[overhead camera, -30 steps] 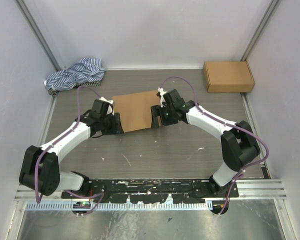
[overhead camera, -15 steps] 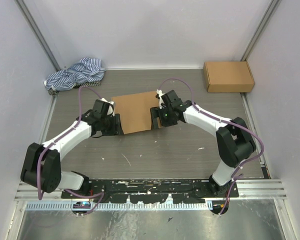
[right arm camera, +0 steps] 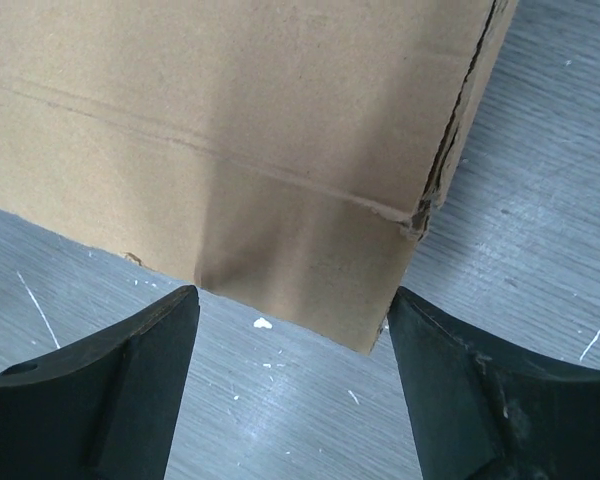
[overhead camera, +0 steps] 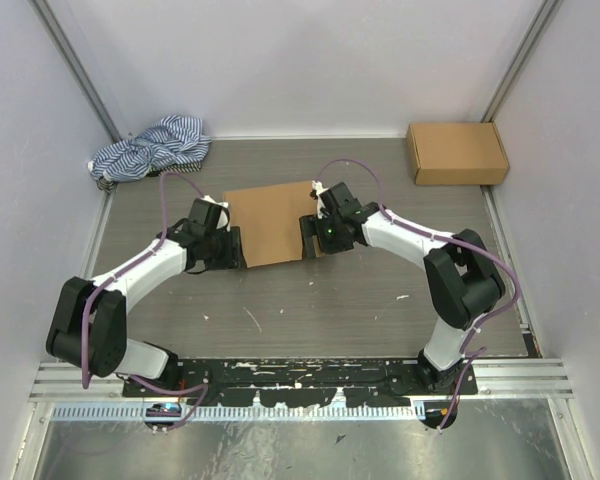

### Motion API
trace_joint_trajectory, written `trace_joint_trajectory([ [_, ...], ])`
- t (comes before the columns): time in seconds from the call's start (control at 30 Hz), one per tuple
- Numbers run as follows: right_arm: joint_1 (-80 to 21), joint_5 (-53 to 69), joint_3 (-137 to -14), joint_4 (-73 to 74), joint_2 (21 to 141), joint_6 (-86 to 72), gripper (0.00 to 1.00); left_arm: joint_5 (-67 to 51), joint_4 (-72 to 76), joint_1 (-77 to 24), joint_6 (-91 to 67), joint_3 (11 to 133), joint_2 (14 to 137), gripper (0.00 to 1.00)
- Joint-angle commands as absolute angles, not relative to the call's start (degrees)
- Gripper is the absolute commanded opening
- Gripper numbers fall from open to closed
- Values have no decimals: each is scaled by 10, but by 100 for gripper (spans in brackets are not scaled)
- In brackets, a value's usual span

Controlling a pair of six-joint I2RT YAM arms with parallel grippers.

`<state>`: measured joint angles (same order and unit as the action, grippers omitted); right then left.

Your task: Fold the paper box

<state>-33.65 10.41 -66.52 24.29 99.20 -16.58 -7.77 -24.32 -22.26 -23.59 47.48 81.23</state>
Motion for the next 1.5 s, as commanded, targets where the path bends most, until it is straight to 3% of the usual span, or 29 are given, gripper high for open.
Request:
trace_joint_trajectory([
  [0.0, -342, 73, -658, 199, 995, -163, 81, -70, -219, -221, -229, 479, 818, 56],
  [0.93, -341, 12, -580, 99, 954, -178, 79, 43, -137, -222, -263, 433, 850, 56],
  [1.13, -341, 30, -564, 106, 876, -175, 79, 42, -152, -222, -267, 405, 783, 56],
  [1.3, -341, 26, -622, 119, 839, -159, 75, -4, -168, -222, -276, 388, 684, 52],
  [1.33, -341, 18, -640, 120, 846, -153, 68, -20, -162, -222, -278, 385, 665, 45],
  [1.4, -336, 4, -687, 122, 878, -143, 31, -66, -132, -222, -280, 373, 646, 22],
  [1.47, -323, 3, -750, 123, 924, -139, 3, -118, -100, -223, -283, 360, 642, 1],
])
